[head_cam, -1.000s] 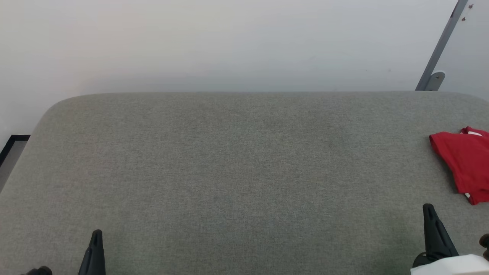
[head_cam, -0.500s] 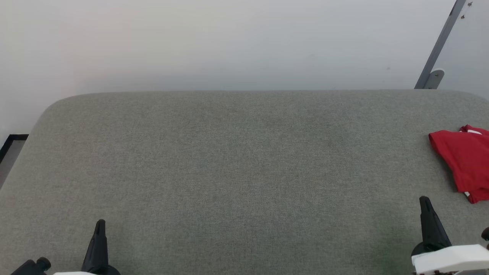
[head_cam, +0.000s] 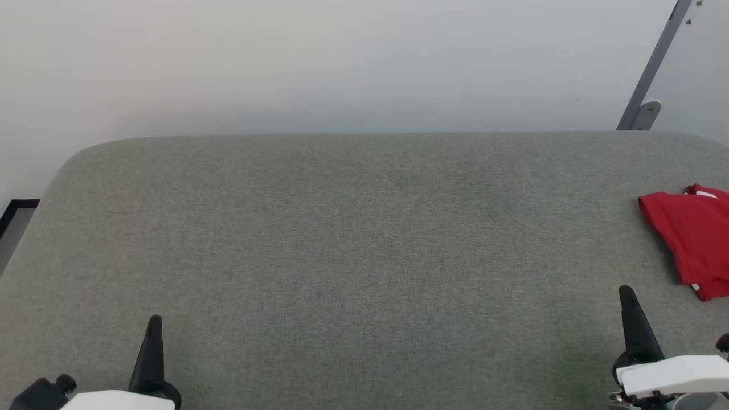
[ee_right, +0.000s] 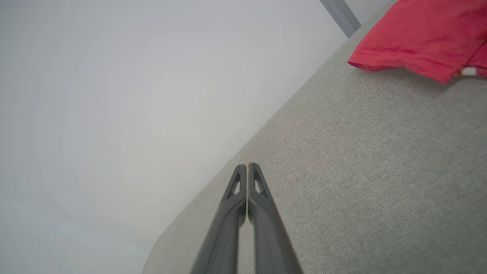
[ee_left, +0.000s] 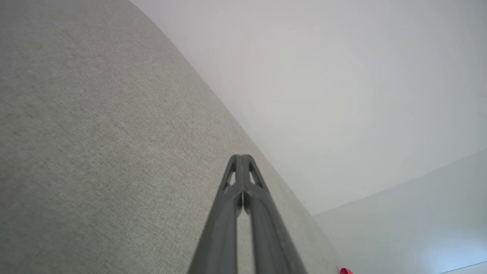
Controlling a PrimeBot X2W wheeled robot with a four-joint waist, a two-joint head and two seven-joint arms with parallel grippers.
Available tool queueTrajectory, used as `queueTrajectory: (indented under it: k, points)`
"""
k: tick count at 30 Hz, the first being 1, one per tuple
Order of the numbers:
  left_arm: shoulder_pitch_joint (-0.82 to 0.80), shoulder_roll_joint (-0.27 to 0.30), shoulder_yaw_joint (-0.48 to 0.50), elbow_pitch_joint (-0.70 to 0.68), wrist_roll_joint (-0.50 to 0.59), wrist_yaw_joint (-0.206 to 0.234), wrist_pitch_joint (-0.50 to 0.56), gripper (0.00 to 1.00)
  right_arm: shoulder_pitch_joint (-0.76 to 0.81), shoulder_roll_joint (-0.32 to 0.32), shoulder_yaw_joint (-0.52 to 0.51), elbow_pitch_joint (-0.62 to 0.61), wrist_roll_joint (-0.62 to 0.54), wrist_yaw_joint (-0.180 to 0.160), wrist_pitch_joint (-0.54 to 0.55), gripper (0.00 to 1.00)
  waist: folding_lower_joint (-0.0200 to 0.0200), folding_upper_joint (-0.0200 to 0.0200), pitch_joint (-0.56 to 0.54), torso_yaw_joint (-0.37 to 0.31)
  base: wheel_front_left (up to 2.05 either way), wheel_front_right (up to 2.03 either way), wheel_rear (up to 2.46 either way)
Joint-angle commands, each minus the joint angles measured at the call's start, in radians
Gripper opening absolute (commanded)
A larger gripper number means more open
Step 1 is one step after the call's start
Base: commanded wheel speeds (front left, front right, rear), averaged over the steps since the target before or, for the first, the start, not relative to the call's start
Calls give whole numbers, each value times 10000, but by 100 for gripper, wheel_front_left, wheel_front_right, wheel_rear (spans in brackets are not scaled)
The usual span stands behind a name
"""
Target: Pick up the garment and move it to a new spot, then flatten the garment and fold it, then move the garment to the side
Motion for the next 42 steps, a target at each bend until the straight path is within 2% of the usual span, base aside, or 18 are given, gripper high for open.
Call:
queueTrajectory:
  k: [1, 17, 42]
  points:
    - [-284, 13, 55, -66, -227, -23, 72, 0, -277, -5, -49, -101, 262, 1, 82, 0, 0, -1, 4, -3, 0, 0, 0]
    - [-755, -161, 111, 170, -1813, -31, 562, 0, -608, 134, -64, 82, 1980, 1, 576, 0, 0, -1, 66, -54, 0, 0, 0]
    - [-1309, -372, 190, 449, -3650, -42, 1157, 0, -1000, 299, -76, 272, 4000, 1, 1163, 0, 0, -1, 153, -126, 0, 0, 0]
